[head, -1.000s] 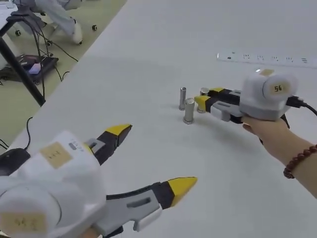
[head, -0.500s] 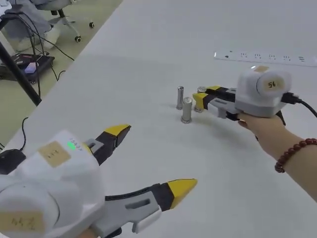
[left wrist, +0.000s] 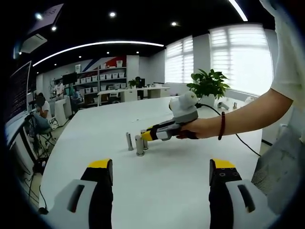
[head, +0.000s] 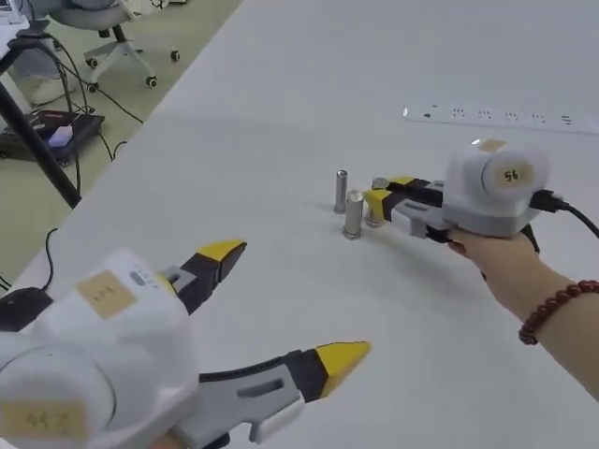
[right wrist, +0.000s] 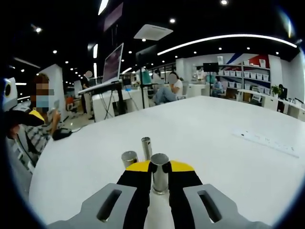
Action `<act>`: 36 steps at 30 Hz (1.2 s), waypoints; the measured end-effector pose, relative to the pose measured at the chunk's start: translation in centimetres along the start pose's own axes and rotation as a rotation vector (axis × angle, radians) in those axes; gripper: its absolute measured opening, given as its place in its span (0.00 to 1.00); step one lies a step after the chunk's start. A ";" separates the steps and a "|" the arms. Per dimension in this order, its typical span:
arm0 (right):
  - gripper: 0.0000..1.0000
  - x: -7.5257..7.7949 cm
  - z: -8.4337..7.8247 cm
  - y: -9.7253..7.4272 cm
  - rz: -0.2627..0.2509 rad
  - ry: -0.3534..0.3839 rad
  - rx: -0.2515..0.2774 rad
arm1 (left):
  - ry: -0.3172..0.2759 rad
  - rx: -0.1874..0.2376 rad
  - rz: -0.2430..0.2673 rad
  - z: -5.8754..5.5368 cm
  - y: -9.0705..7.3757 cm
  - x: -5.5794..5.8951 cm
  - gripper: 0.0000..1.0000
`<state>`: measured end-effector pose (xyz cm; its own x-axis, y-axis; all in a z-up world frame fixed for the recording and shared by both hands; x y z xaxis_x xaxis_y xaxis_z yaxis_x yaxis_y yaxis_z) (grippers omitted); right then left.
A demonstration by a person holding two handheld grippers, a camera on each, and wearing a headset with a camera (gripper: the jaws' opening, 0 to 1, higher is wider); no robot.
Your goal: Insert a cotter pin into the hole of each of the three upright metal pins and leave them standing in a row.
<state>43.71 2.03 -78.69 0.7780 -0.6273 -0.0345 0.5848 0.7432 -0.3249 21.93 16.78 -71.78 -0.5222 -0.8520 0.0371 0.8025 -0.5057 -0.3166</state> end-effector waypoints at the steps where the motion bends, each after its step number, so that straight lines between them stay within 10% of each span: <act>1: 0.13 0.0 0.0 -0.2 -0.003 0.000 0.000 | 0.000 0.000 0.001 0.0 0.0 0.0 0.83; 36: 0.13 -3.1 -1.7 -10.3 -0.133 -0.020 0.001 | 0.014 0.020 -0.030 0.4 -0.3 1.2 0.80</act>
<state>34.87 -4.03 -76.87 0.6978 -0.7157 0.0278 0.6835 0.6538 -0.3245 21.16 15.84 -71.29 -0.5501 -0.8345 0.0329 0.7919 -0.5337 -0.2967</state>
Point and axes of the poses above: the centre of the closed fingertips' face, and the gripper's own axes: y roughly forward along the fingers, x roughly to its right, z roughly out of its top, the point moved 9 cm from there along -y, roughly backward along the fingers, and after that the axes turned 4 degrees about -z, right-handed, at the moved point
